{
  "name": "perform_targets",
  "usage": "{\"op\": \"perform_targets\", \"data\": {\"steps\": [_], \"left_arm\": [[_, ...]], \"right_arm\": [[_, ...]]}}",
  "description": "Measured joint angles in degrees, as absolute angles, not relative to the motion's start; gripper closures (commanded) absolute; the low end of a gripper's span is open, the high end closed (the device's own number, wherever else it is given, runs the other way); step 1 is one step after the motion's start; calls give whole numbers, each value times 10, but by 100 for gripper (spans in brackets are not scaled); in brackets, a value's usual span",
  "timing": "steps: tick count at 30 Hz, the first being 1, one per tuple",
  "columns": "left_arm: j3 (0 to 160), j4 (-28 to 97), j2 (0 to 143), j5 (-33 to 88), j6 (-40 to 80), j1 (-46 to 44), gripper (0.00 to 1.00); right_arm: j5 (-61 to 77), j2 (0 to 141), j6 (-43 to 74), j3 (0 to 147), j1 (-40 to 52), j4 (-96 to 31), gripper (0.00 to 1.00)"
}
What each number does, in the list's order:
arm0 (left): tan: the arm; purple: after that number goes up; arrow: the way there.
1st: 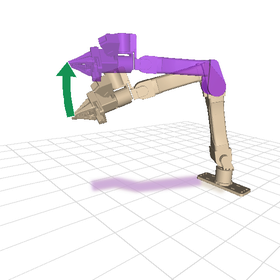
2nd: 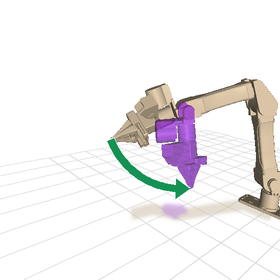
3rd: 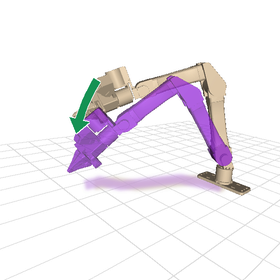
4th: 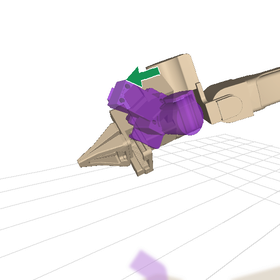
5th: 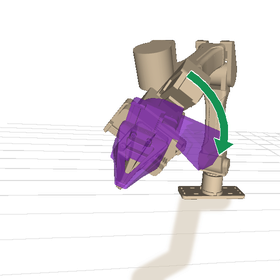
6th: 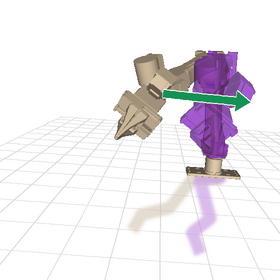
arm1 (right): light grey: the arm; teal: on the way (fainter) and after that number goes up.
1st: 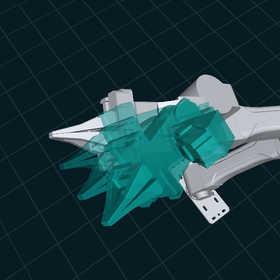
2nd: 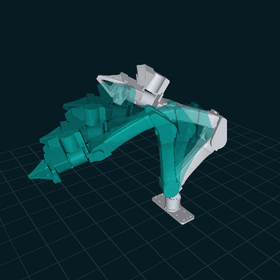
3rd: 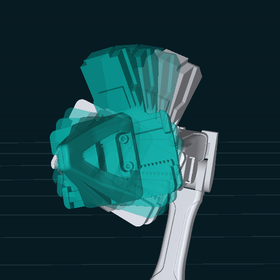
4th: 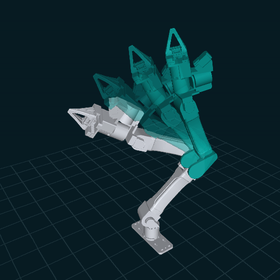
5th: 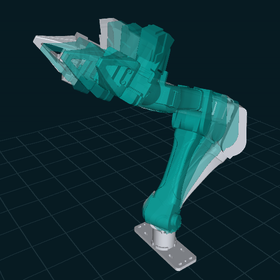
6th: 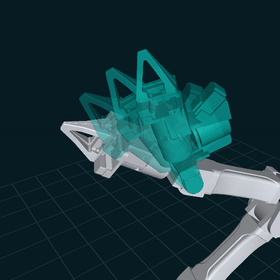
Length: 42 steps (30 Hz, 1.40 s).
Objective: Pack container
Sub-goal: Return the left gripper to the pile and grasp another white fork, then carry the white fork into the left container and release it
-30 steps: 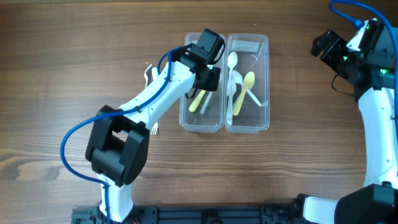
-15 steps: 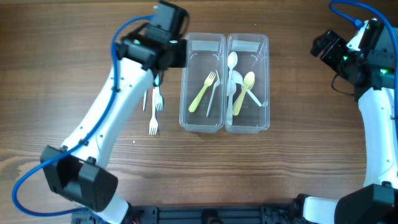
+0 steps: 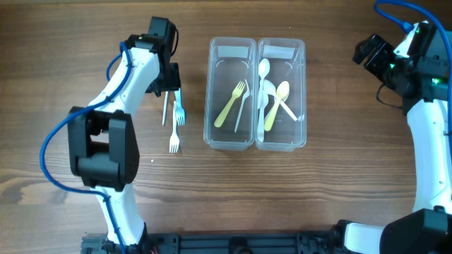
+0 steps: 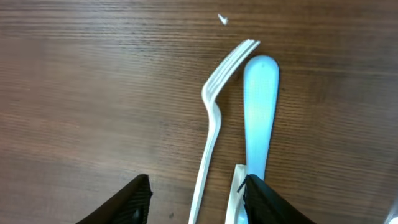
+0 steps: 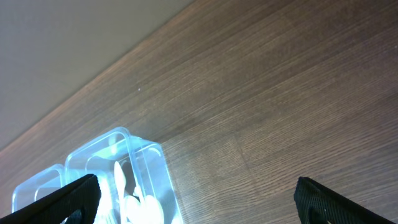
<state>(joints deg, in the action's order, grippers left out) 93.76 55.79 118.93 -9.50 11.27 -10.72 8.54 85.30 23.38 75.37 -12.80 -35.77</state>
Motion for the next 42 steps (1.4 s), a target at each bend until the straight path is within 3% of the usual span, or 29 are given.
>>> {"op": "perform_targets", "data": {"steps": [10, 20, 27, 34, 42], "left_arm": [[937, 536, 1256, -85, 65, -107, 53], [934, 521, 1261, -82, 57, -88, 74], [923, 505, 1260, -78, 52, -86, 96], [922, 516, 1260, -77, 47, -86, 96], [965, 635, 1237, -59, 46, -87, 96]], "right_arm": [[85, 853, 234, 754, -128, -358, 0], [85, 853, 234, 754, -128, -358, 0], [85, 853, 234, 754, -128, -357, 0], [85, 853, 234, 754, -128, -358, 0], [85, 853, 234, 754, -128, -358, 0]]}}
